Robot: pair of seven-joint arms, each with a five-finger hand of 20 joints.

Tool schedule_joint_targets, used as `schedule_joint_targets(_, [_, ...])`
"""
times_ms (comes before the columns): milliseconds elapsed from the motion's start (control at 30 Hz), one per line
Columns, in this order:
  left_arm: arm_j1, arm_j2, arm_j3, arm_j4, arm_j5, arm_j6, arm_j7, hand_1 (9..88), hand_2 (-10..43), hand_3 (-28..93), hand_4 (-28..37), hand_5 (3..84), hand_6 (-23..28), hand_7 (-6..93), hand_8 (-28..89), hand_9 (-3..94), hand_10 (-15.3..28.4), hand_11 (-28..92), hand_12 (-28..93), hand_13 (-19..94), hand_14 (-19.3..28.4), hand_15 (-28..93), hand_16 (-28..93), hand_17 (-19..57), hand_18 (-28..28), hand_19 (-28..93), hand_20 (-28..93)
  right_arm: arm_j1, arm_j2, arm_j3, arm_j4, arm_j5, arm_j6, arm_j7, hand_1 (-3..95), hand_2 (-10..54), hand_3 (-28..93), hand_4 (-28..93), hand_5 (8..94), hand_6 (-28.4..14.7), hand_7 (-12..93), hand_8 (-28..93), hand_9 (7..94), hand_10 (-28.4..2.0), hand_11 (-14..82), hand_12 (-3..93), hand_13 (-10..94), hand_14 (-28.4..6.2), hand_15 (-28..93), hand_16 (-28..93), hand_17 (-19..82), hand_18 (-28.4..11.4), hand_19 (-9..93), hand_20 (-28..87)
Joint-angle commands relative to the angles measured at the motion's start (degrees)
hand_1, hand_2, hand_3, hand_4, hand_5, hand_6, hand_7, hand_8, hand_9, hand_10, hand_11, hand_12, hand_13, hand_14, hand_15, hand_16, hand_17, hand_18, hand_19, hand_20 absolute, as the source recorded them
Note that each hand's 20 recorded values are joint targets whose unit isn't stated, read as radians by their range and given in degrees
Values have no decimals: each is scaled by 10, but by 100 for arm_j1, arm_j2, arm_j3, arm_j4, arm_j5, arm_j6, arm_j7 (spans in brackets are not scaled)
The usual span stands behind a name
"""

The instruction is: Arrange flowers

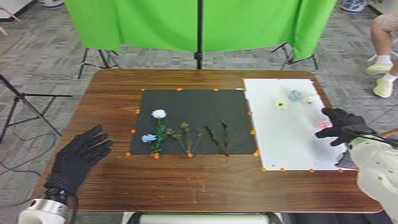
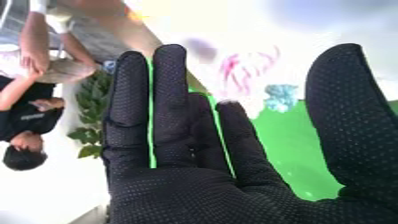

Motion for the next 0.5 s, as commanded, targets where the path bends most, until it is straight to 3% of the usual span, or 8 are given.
schedule_joint_targets(33, [107,0,24,-2,2,-6,-17,236,4,683,-270,328,40,198,-90,289,123,249,173,240,141,392,8,-85,209,501,100,302,54,-301,289,108,264,60,316,-66,844,-283,188,-31,282,-153,309,-99,264,195,488,-77,653,140,246,-163,763,341])
schedule_joint_targets(67, [122,2,20,-9,-5,1,-8,236,4,683,-270,328,40,198,-90,289,123,250,173,240,141,392,8,-85,209,501,100,295,62,-308,273,133,239,75,317,-65,846,-283,193,-30,284,-154,316,-99,273,192,492,-77,656,140,252,-163,768,340])
schedule_joint_targets(133, [164,8,4,-22,-16,6,9,236,4,684,-270,328,40,199,-90,289,124,249,172,240,141,392,8,-85,209,501,100,329,43,-389,311,-30,392,44,354,-39,857,-278,293,-20,338,-185,416,-99,332,182,580,-65,651,158,284,-162,789,328])
schedule_joint_targets(233, [179,-9,-9,-29,-12,-8,12,236,4,684,-270,328,41,197,-90,289,124,249,172,239,141,392,8,-85,209,501,100,314,46,-445,321,-115,735,-50,389,-3,860,-281,414,-7,402,-215,431,-98,332,182,652,-56,620,206,318,-165,812,318])
schedule_joint_targets(267, [219,-23,-17,-44,-7,4,27,236,4,684,-270,328,41,197,-89,289,124,250,173,239,141,392,8,-85,210,501,100,338,60,-483,319,-153,787,-106,406,5,843,-281,438,-5,427,-184,494,-93,313,209,671,-51,613,213,327,-163,816,318])
schedule_joint_targets(333, [204,-40,-25,-41,-9,7,12,237,5,684,-270,329,41,197,-90,289,123,249,172,239,141,392,8,-85,210,501,100,403,48,-533,342,-303,911,-198,477,20,782,-282,496,-5,496,-97,704,-75,234,310,711,-45,604,229,354,-162,834,328])
schedule_joint_targets(400, [228,-50,-59,-59,-1,3,12,237,5,683,-270,329,41,197,-89,289,123,250,172,239,141,392,8,-85,210,501,100,441,46,-514,326,-297,854,-269,530,18,770,-282,565,3,523,-67,790,-63,225,350,756,-37,604,249,381,-160,855,340])
schedule_joint_targets(500, [266,-55,-95,-81,7,13,66,237,6,683,-270,329,41,196,-89,290,123,250,172,240,141,392,8,-85,210,501,100,526,13,-535,303,-310,1037,-397,550,-9,775,-282,619,6,516,-65,831,-56,221,367,780,-33,604,259,398,-159,867,349])
